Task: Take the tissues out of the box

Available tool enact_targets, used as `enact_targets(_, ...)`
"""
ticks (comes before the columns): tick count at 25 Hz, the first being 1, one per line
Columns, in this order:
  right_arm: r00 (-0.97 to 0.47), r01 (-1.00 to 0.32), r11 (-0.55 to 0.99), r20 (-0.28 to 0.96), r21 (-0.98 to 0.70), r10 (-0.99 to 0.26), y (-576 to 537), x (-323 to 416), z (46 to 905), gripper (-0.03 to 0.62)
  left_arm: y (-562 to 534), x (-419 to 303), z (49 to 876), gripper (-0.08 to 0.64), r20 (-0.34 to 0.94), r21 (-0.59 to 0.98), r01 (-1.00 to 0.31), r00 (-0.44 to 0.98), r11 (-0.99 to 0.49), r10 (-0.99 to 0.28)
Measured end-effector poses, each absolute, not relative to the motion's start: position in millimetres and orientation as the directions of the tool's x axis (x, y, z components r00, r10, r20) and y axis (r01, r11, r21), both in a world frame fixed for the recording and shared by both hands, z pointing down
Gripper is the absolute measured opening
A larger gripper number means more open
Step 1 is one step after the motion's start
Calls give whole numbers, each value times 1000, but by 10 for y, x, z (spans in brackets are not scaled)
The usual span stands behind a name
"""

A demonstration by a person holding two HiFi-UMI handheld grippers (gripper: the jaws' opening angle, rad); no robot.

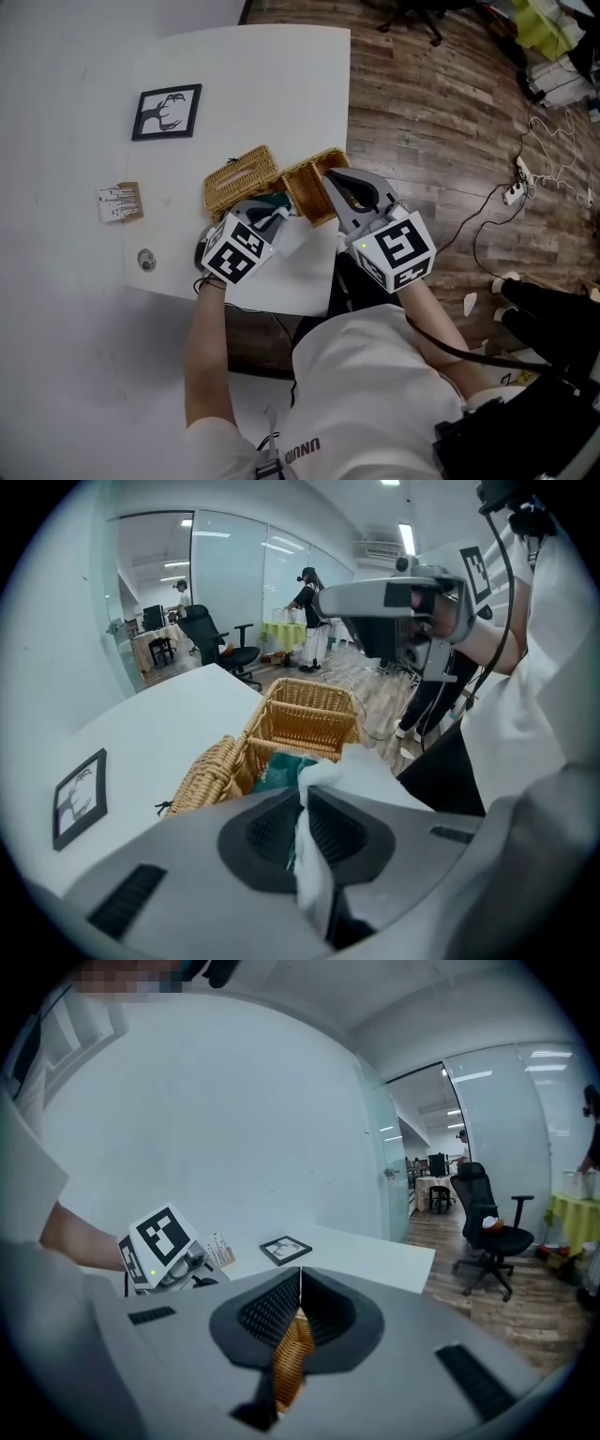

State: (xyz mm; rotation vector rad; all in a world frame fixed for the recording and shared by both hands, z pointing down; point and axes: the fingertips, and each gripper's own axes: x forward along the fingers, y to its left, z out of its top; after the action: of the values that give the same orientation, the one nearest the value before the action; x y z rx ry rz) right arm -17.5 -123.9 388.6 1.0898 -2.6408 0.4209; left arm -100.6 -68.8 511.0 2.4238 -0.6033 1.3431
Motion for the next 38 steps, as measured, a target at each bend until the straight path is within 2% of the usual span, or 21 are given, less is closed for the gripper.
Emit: enact_targets(38,-691,-713,680,331,-171,-643,-1184,-192,3856,20,-605,-1148,4460,23,780,-28,-562,505,-827,-369)
